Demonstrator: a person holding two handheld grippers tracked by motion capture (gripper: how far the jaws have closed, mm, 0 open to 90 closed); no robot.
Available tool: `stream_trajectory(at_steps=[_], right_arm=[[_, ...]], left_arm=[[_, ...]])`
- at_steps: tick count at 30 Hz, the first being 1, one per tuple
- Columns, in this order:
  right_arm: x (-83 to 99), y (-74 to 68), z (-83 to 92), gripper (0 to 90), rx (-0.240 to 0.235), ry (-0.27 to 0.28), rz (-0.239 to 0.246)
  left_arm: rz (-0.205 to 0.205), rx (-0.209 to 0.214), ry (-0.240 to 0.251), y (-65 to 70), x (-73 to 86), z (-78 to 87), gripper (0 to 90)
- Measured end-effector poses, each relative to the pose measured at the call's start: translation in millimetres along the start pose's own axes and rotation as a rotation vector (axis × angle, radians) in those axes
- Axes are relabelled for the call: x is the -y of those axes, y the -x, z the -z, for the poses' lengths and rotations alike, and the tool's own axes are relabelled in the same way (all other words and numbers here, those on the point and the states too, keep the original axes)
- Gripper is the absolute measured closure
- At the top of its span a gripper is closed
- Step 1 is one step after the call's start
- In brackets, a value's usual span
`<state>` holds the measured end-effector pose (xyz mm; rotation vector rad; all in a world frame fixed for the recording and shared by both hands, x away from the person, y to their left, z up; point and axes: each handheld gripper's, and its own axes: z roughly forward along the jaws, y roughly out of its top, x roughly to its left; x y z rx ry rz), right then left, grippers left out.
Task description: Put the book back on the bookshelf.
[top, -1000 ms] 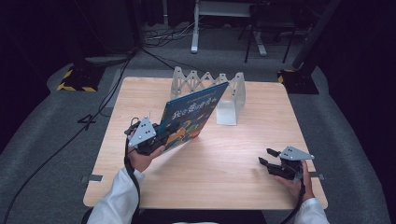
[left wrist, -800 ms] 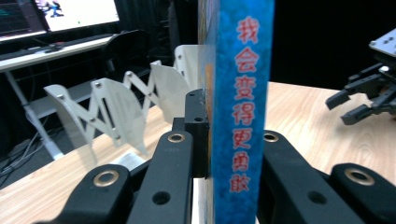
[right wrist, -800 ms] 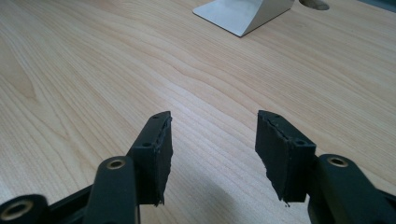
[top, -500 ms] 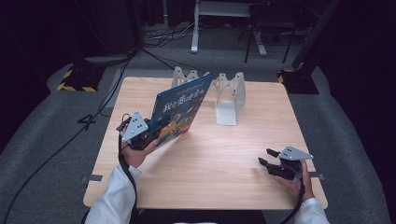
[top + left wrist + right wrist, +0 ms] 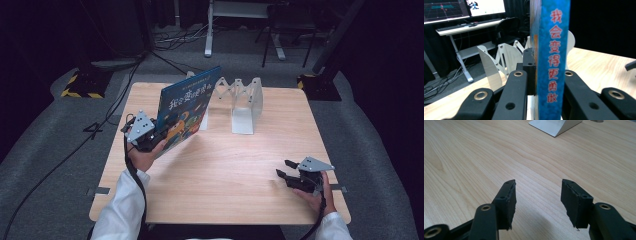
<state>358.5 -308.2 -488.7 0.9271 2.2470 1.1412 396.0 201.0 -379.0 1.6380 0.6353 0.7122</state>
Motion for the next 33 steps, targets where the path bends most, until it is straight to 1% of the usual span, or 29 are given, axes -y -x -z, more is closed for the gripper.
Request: stream_trajectory(at_steps=[3, 4, 6, 8, 11, 14, 17, 21, 24, 27, 29, 30, 33], right_arm=[[0.0, -0.4, -0.3, 46.8, 0.001, 0.001, 0.001], [0.0, -0.3, -0.2, 46.8, -0.001, 0.000, 0.000], [0.2, -0.4, -0.6, 46.7, -0.003, -0.003, 0.001], [0.4, -0.5, -0.9, 46.7, -0.007, -0.004, 0.002], [0.3, -1.3, -1.7, 46.4, -0.015, -0.009, 0.006], [0.5, -1.5, -2.3, 46.3, -0.019, -0.013, 0.006], [0.6, -1.8, -2.7, 45.9, -0.024, -0.016, 0.009], [0.8, -3.3, -4.5, 44.6, -0.037, -0.033, 0.016], [0.9, -3.3, -5.1, 43.6, -0.039, -0.034, 0.019], [1.2, -2.0, -6.5, 40.4, -0.042, -0.047, -0.008], [0.9, -0.2, -7.0, 38.1, -0.051, -0.056, -0.040], [0.9, 1.0, -7.4, 36.4, -0.069, -0.070, -0.062], [0.9, 0.2, -9.2, 31.1, -0.071, -0.096, -0.086]], left_arm=[[0.008, -0.003, -0.002, -3.5, -2.0, -1.7, 82.8], [0.018, -0.005, 0.001, -5.1, -2.4, -2.8, 82.8], [0.020, -0.017, 0.005, -7.6, -3.3, -6.1, 82.7], [0.022, -0.017, 0.002, -8.4, -3.6, -7.0, 82.7], [0.041, -0.022, 0.009, -10.9, -4.4, -11.3, 82.7], [0.041, -0.029, 0.005, -12.4, -5.6, -13.7, 82.7], [0.044, -0.035, 0.008, -16.0, -7.4, -19.1, 82.7], [0.060, -0.050, 0.008, -19.2, -9.5, -28.3, 82.7], [0.059, -0.057, 0.011, -20.4, -9.7, -33.9, 82.7], [0.072, -0.059, 0.015, -22.0, -10.3, -40.3, 82.7], [0.078, -0.059, 0.018, -23.0, -10.9, -44.0, 82.7], [0.074, -0.059, 0.020, -23.8, -11.6, -47.5, 82.7], [0.079, -0.061, 0.024, -24.1, -11.9, -53.2, 82.7]])
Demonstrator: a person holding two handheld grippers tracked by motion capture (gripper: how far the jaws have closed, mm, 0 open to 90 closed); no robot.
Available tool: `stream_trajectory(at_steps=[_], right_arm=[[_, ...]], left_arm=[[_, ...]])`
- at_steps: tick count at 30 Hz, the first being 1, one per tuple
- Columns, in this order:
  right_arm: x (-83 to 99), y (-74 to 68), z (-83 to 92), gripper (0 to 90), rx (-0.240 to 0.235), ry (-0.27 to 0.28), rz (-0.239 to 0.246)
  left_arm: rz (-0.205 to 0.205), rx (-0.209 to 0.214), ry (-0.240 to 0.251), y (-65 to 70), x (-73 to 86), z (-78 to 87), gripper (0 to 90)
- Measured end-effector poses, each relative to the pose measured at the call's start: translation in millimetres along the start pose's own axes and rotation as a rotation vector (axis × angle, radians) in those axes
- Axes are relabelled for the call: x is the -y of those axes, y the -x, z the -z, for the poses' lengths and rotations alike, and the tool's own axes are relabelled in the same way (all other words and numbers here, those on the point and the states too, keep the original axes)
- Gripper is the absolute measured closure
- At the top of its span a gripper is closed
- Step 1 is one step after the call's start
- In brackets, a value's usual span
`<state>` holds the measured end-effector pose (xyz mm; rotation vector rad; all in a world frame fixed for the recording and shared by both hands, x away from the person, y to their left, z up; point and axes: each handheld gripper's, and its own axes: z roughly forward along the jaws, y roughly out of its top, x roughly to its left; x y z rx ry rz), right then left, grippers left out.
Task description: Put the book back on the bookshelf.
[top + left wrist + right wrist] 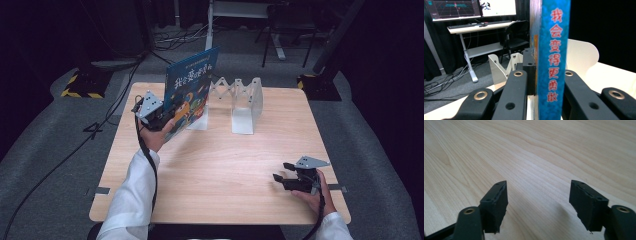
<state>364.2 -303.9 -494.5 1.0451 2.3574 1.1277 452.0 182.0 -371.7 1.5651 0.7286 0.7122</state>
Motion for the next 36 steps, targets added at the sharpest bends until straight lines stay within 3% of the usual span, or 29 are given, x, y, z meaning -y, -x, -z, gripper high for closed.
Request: stream_trajectory(at_steps=[5, 20, 27, 30, 34, 36], right_arm=[[9.4, -7.0, -0.1, 25.9, -0.001, -0.053, -0.004], [13.4, -12.1, 2.5, 27.1, 0.012, -0.047, 0.014], [13.7, -12.4, 2.4, 27.1, 0.013, -0.045, 0.020], [13.8, -12.6, 2.4, 27.3, 0.014, -0.045, 0.022], [14.0, -12.6, 2.6, 27.4, 0.011, -0.045, 0.025], [14.0, -12.9, 2.3, 27.4, 0.010, -0.044, 0.026]], left_arm=[[0.019, -0.010, -0.001, -2.7, 1.0, -8.5, 82.6], [0.021, -0.070, -0.005, -1.9, 6.3, -37.6, 82.6], [0.045, -0.109, -0.016, -4.5, 18.9, -48.6, 82.6], [0.033, -0.124, -0.004, -2.0, 21.9, -51.3, 82.6], [0.051, -0.128, 0.005, -0.1, 25.1, -53.6, 82.2], [0.083, -0.129, 0.026, 0.4, 31.6, -53.4, 82.0]])
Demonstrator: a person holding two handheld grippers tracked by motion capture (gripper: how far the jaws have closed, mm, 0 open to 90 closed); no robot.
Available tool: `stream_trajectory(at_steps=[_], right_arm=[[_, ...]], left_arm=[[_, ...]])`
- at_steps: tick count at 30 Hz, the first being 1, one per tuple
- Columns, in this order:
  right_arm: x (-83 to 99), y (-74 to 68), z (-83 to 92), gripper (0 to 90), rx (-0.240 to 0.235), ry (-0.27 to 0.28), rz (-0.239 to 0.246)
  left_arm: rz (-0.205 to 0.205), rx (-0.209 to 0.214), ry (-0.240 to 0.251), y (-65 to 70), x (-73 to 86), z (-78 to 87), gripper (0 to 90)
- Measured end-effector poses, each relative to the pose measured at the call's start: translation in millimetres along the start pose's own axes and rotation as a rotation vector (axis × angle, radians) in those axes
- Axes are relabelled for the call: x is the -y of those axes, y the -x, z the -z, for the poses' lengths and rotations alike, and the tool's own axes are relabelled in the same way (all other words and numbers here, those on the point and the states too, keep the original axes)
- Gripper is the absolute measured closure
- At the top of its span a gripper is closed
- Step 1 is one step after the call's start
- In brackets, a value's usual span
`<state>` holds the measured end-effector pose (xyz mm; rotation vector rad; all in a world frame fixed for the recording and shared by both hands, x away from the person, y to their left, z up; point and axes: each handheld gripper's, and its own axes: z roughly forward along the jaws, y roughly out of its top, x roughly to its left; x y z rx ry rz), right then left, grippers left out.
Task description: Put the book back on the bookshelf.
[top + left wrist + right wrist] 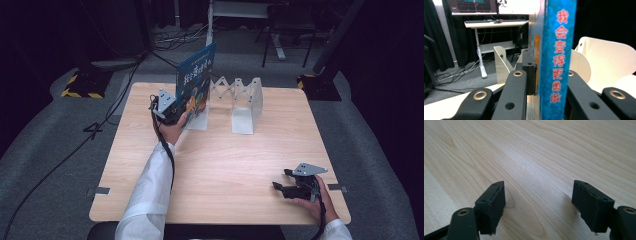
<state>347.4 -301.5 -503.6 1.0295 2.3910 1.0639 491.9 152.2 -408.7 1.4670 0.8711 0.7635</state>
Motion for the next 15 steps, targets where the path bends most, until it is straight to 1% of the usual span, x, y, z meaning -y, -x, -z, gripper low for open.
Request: stream_trajectory(at_steps=[1, 2, 3, 4, 5, 6, 7, 9, 11, 13, 15], right_arm=[[0.0, 0.0, -0.1, 27.4, -0.001, 0.000, 0.001], [-0.1, -0.1, -0.1, 27.4, -0.002, 0.000, 0.002], [-0.1, -0.1, -0.1, 27.4, -0.002, 0.000, 0.002], [-0.1, -0.2, -0.3, 27.4, -0.002, 0.001, 0.002], [-0.1, -0.1, -0.4, 27.4, -0.002, 0.002, 0.002], [-0.1, -0.1, -0.4, 27.4, -0.002, 0.002, 0.002], [-0.2, 0.0, -0.3, 27.4, -0.004, 0.001, 0.002], [-0.2, -0.2, -0.6, 27.4, -0.003, 0.003, 0.002], [0.0, -0.2, -0.6, 27.3, -0.003, 0.004, 0.002], [-0.2, -0.2, -0.8, 27.4, -0.004, 0.004, 0.002], [-0.2, -0.2, -0.9, 27.4, -0.004, 0.004, 0.003]], left_arm=[[0.000, 0.000, 0.000, 0.0, 0.0, 0.0, 81.9], [0.016, 0.005, 0.003, 0.1, 3.8, 0.1, 81.7], [0.016, 0.005, 0.003, 0.1, 3.8, 0.1, 81.4], [0.014, 0.008, -0.010, 1.6, 8.6, -0.3, 81.2], [0.014, 0.008, -0.010, 1.6, 8.6, -0.3, 81.1], [0.008, 0.008, -0.022, 2.7, 11.4, -0.8, 81.1], [0.008, 0.019, -0.037, 3.0, 15.5, -2.0, 80.7], [-0.001, 0.015, -0.047, 4.0, 19.7, -1.7, 80.1], [-0.006, 0.023, -0.053, 4.3, 20.6, -1.6, 79.8], [-0.020, 0.025, -0.064, 5.8, 19.6, -2.3, 79.3], [-0.025, 0.026, -0.075, 5.2, 18.8, -3.9, 79.1]])
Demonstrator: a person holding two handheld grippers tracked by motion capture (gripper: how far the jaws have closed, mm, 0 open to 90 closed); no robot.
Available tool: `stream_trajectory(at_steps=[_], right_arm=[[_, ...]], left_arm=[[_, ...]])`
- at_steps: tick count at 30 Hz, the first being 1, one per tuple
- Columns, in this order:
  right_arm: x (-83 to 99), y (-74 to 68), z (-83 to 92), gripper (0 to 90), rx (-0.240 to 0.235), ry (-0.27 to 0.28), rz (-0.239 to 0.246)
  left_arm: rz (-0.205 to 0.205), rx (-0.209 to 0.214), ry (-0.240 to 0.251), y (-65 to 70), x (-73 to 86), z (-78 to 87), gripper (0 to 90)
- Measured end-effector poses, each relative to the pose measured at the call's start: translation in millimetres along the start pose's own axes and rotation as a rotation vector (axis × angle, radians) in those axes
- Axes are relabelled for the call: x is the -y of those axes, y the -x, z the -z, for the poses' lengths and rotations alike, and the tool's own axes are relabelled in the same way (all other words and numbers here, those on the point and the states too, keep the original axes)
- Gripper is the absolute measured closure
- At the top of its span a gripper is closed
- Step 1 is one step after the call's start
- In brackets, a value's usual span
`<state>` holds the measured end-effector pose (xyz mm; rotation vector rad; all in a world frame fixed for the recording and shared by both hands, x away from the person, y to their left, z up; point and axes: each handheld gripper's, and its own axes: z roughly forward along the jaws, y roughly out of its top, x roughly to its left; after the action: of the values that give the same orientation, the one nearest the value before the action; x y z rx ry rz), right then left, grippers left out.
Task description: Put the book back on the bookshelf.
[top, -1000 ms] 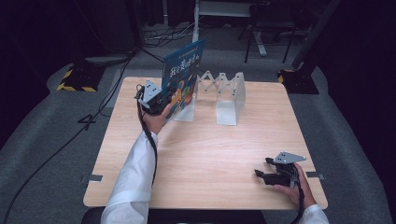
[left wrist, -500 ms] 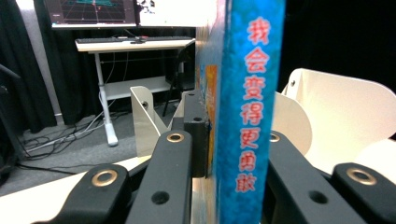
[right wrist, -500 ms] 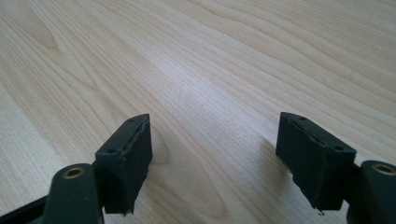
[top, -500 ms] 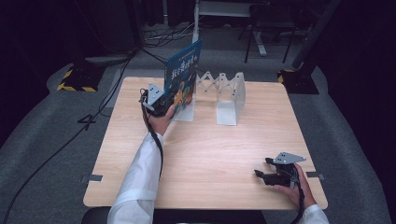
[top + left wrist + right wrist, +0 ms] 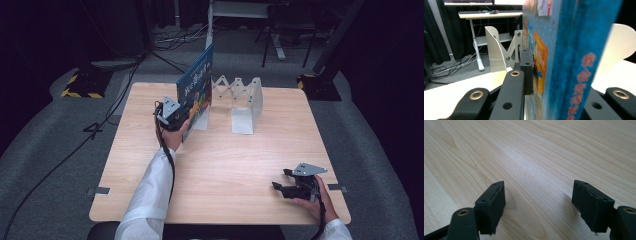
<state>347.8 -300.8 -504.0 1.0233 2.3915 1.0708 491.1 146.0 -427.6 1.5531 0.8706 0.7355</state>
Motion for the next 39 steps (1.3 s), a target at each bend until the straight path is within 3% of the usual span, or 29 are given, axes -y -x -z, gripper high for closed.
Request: stream_trajectory(at_steps=[11, 13, 15, 17, 21, 26, 31, 33, 37, 39], right_arm=[[0.3, 0.1, 0.0, 27.3, -0.002, 0.003, 0.000], [0.3, 0.1, 0.0, 27.3, -0.002, 0.003, 0.000], [0.3, 0.2, 0.0, 27.3, -0.003, 0.003, 0.001], [0.4, 0.1, 0.0, 27.3, -0.004, 0.003, 0.003], [0.4, 0.2, 0.0, 27.3, -0.005, 0.003, 0.003], [0.4, 0.2, 0.0, 27.1, -0.007, 0.003, 0.004], [0.5, 0.2, -0.1, 27.1, -0.008, 0.004, 0.004], [0.3, 0.2, -0.1, 27.0, -0.008, 0.002, 0.005], [0.4, 0.1, 0.0, 27.0, -0.009, 0.002, 0.005], [0.4, 0.1, -0.1, 27.0, -0.009, 0.002, 0.005]], left_arm=[[0.029, -0.043, -0.022, -9.8, -2.3, -1.6, 81.8], [0.004, -0.056, -0.037, -7.8, -3.6, -1.3, 81.9], [0.015, -0.071, -0.030, -5.9, -2.8, -1.0, 82.1], [0.051, -0.093, -0.014, -3.3, 0.1, 0.0, 82.4], [0.054, -0.113, -0.014, 1.1, 0.2, 0.1, 82.4], [0.082, -0.160, -0.012, 9.6, 0.8, 2.9, 82.6], [0.135, -0.272, 0.009, 21.0, 3.8, 9.3, 82.5], [0.119, -0.313, 0.008, 25.5, 4.0, 8.6, 82.2], [0.117, -0.317, 0.008, 28.5, 3.9, 7.7, 82.1], [0.136, -0.316, 0.017, 28.2, 4.6, 7.7, 82.2]])
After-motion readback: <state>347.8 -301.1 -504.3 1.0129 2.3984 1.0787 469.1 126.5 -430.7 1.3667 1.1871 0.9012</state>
